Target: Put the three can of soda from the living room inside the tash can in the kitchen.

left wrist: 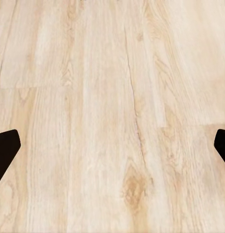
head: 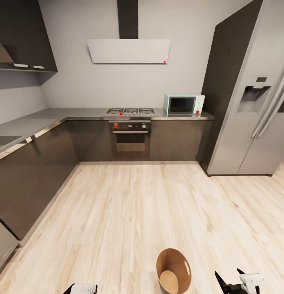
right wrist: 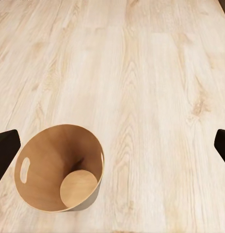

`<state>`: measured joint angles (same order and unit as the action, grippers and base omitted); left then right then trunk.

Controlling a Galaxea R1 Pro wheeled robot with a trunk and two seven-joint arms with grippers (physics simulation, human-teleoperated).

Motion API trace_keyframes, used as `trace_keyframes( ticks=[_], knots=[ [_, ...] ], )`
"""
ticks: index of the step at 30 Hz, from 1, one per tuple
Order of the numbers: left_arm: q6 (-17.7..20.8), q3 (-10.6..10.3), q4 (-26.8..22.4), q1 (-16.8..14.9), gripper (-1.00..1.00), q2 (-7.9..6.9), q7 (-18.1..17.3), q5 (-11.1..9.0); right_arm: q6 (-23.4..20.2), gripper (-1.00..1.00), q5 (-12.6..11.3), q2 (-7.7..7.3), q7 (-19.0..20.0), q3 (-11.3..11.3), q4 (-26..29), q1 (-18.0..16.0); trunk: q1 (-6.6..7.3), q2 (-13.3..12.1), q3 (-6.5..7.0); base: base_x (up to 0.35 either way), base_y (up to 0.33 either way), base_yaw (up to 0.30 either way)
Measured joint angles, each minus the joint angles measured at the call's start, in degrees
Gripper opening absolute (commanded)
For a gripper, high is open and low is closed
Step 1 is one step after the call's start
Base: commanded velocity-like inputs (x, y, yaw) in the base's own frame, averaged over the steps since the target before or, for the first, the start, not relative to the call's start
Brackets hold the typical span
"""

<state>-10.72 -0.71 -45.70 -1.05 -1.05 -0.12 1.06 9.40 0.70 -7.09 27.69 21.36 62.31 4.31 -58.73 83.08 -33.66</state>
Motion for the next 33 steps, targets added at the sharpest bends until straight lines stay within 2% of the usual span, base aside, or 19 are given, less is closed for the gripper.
trace_keyframes(
  ticks=[33],
  knots=[
    [-0.1,0.0,0.0,0.0,1.0,0.0,0.0,-0.2,0.0,1.0,0.0,-0.02,0.0,0.0,0.0,0.0,0.0,0.0,0.0,0.0,0.0,0.0]
  ],
)
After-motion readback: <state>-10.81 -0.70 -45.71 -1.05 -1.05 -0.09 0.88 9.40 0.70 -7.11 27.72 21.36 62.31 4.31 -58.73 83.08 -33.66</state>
